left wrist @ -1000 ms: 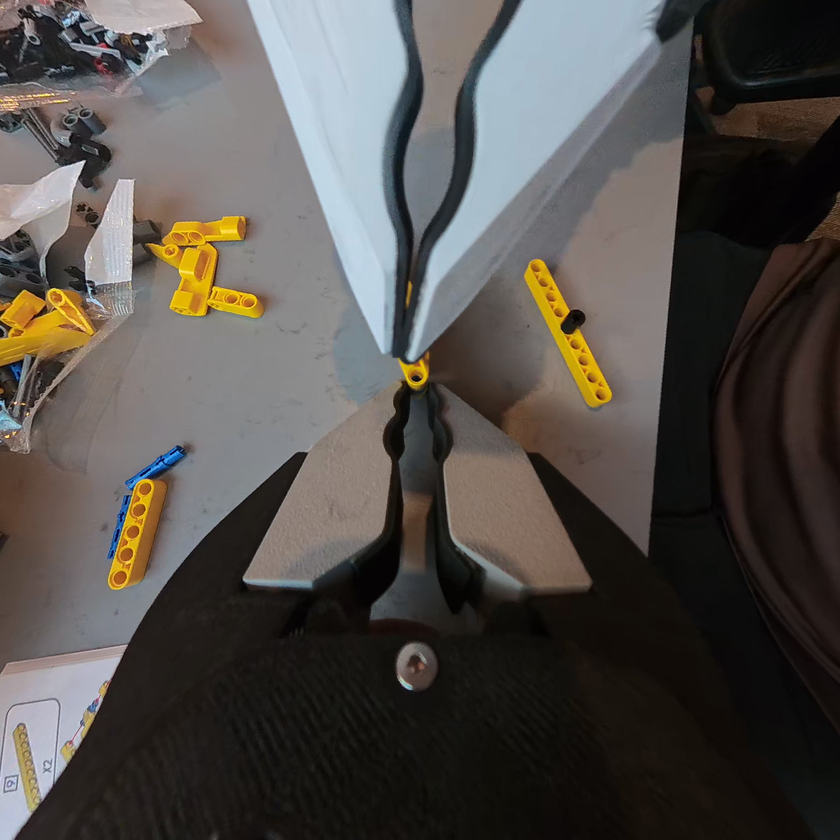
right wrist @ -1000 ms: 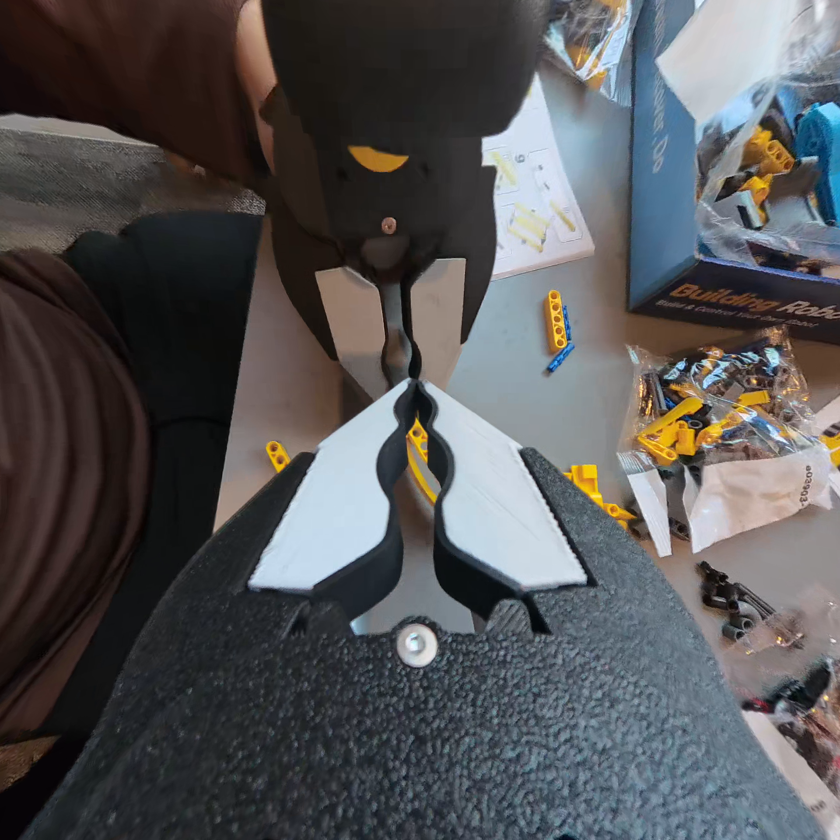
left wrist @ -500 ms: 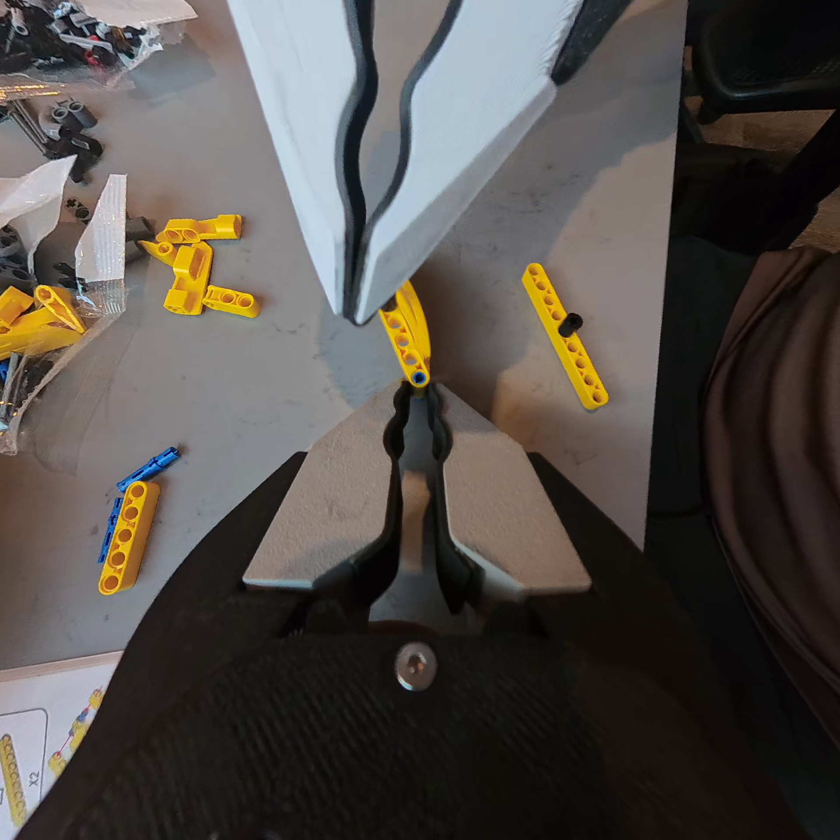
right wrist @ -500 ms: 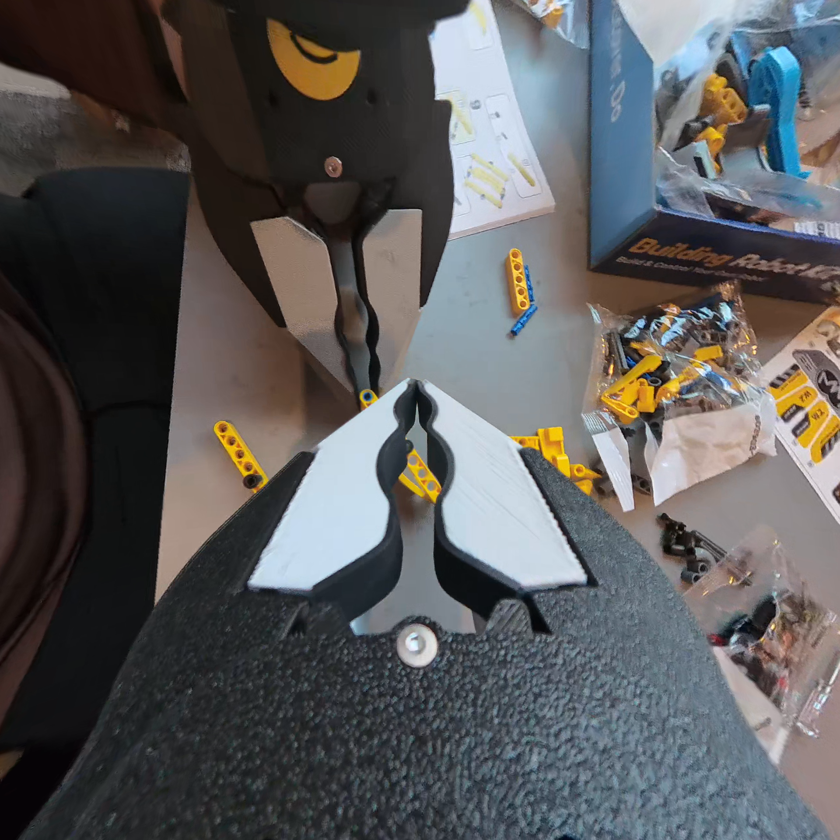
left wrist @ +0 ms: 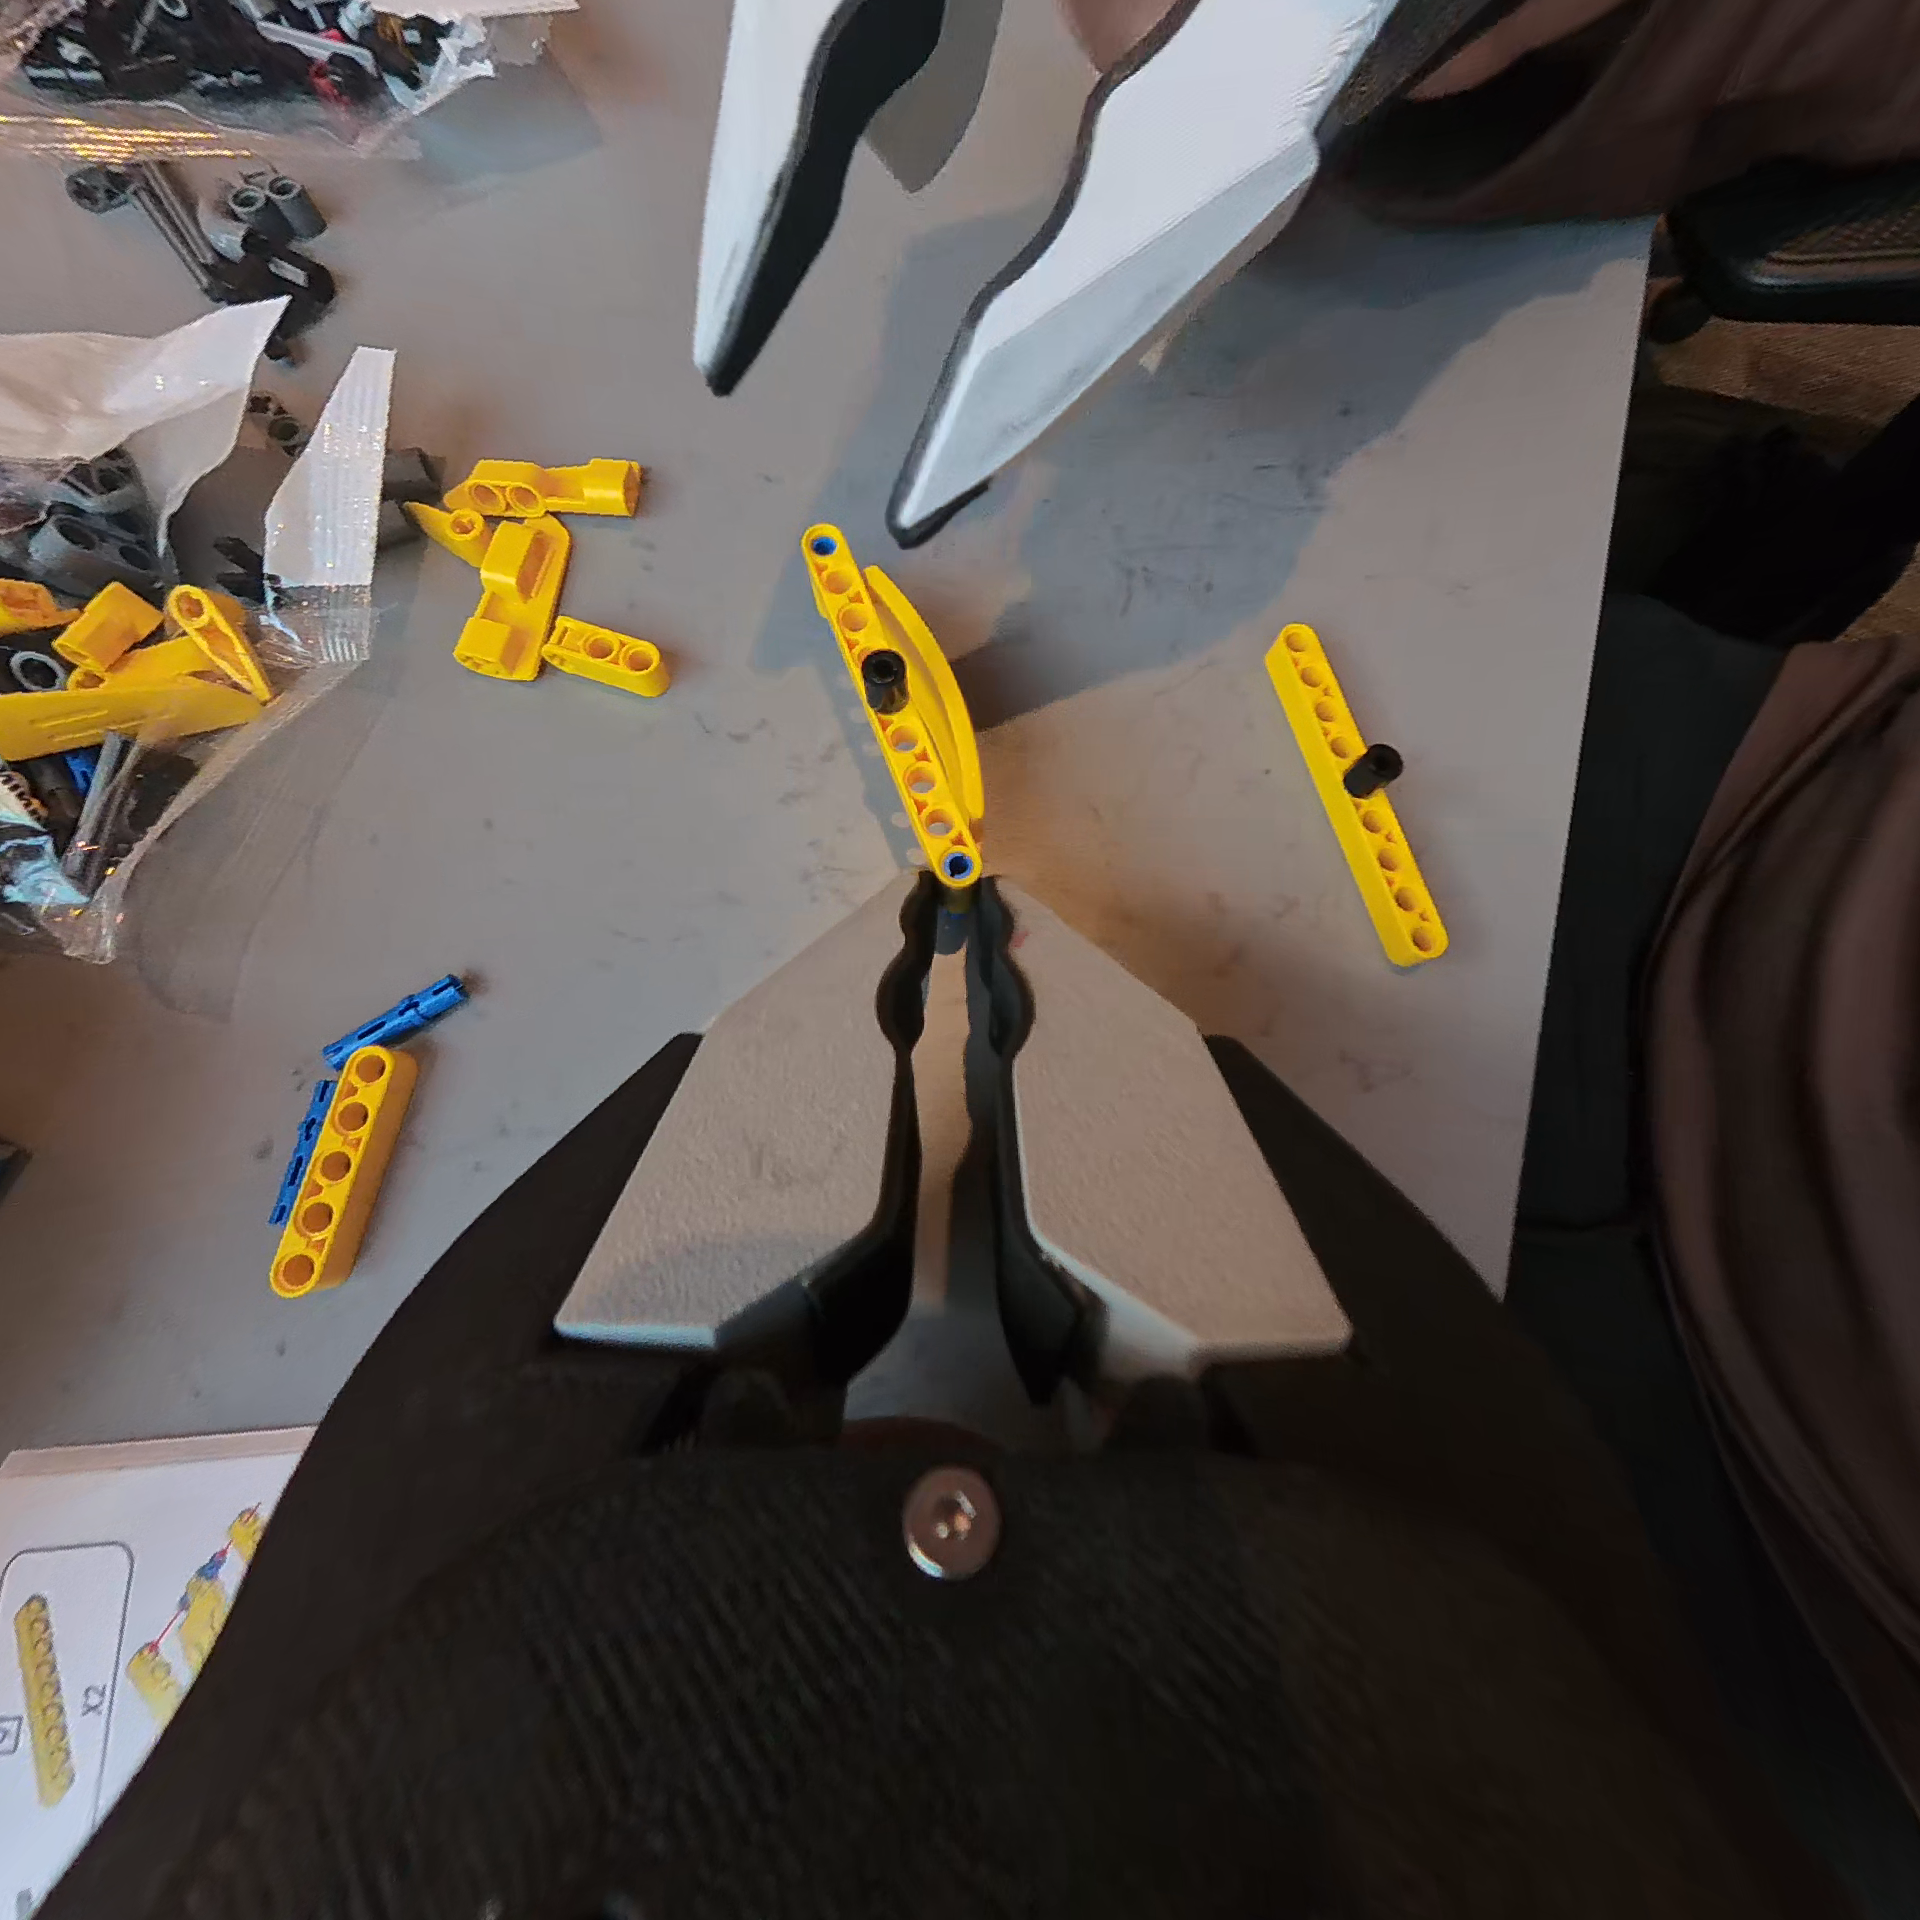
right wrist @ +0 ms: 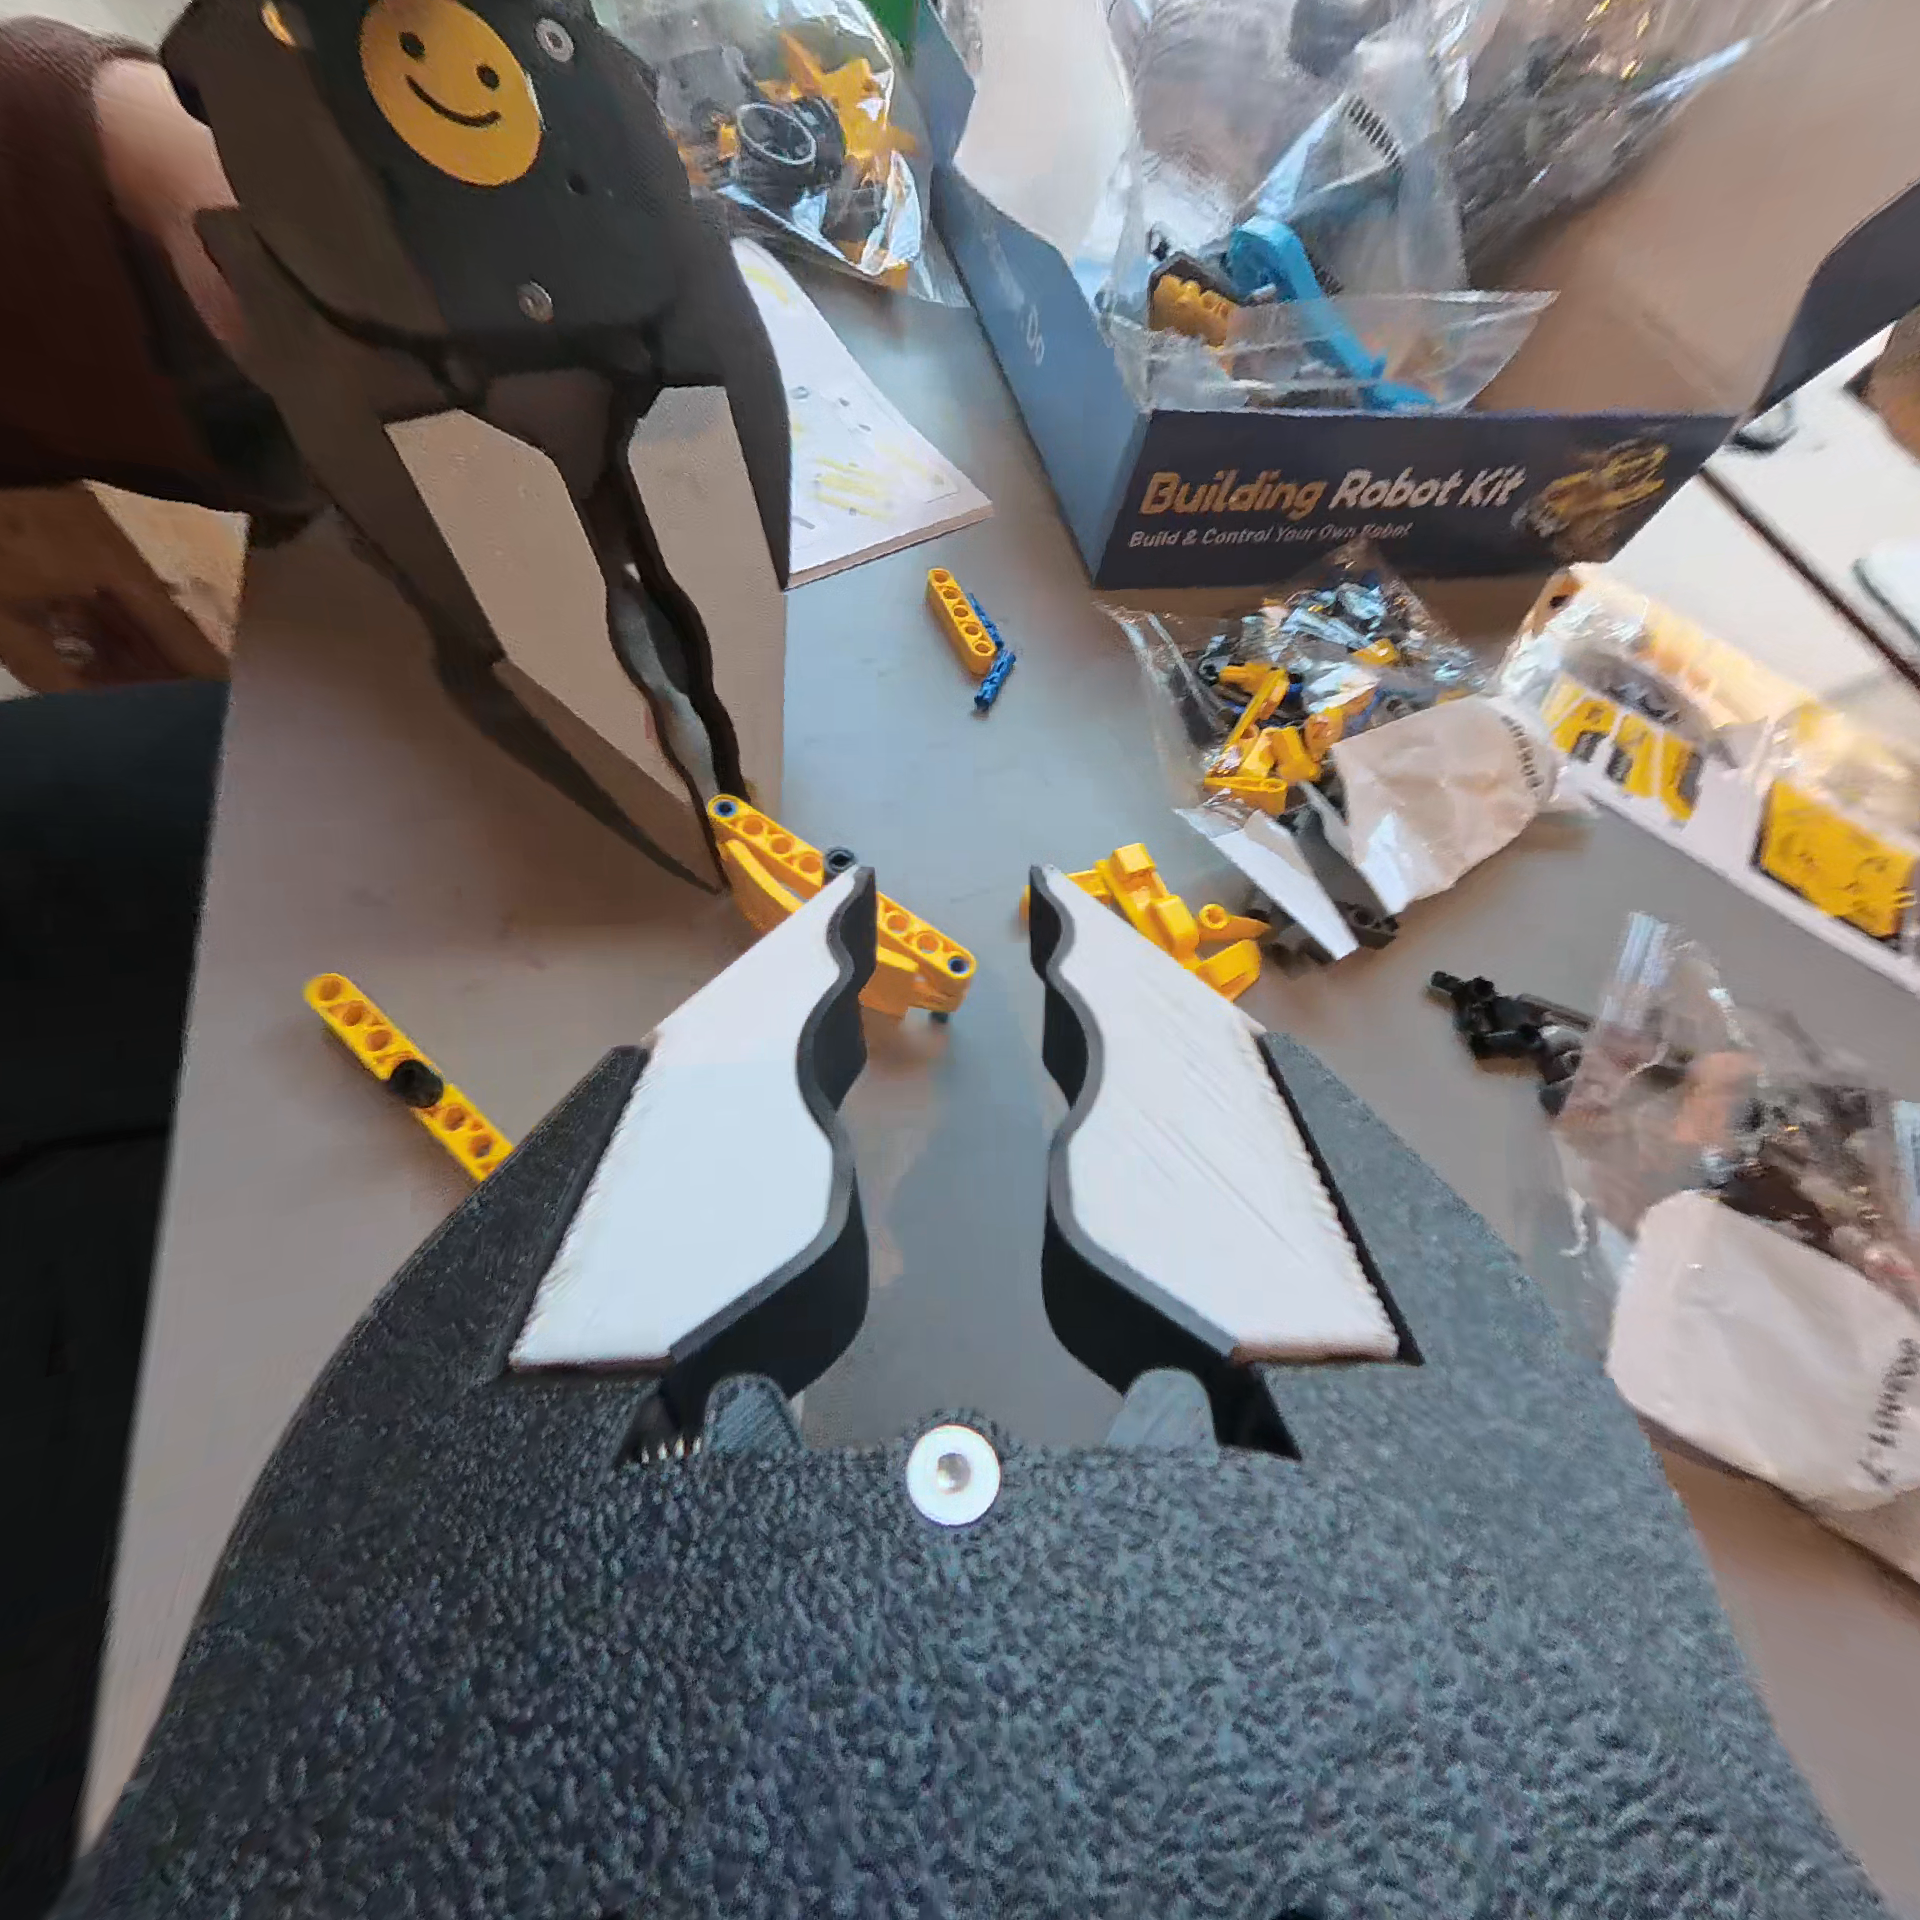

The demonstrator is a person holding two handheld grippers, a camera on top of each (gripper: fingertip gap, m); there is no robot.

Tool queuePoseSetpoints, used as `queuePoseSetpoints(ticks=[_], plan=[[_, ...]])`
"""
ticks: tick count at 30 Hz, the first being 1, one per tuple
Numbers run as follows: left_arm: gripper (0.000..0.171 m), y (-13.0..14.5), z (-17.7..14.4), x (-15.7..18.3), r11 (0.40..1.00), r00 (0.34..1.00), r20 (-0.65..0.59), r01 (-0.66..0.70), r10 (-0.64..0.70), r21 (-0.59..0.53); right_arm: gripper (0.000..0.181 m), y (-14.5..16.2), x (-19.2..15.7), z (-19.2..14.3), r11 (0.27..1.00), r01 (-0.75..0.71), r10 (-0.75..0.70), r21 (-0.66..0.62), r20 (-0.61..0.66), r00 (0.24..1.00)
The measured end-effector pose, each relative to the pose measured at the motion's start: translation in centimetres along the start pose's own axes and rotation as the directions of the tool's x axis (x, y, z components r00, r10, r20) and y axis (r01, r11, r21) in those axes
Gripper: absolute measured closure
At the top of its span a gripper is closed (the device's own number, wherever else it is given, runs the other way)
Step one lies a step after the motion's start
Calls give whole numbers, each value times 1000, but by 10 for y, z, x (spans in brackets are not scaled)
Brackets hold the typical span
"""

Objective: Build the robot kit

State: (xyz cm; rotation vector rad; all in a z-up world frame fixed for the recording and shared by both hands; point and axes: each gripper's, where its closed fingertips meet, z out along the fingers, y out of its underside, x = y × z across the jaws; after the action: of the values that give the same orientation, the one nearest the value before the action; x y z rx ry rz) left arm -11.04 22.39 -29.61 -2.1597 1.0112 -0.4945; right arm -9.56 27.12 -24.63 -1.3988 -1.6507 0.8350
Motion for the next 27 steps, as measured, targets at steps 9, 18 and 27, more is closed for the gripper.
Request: queuePoseSetpoints(ticks=[9, 18, 27], plan=[[167, -7, -8, -21, 991, 990, 84, 111, -117, 72, 150, -3, 21, 3, 996, 41, -35, 74, -89, 995], [167, -45, -42, -30, 792, 898, -26, 400, -438, 462, 146, -3, 12, 4, 990, 124, -117, 72, -93, 989], [167, -56, -43, 5, 602, 773, -312, 629, -553, 491, 125, -4, 14, 6, 964, 264, -250, 40, -214, 944]])
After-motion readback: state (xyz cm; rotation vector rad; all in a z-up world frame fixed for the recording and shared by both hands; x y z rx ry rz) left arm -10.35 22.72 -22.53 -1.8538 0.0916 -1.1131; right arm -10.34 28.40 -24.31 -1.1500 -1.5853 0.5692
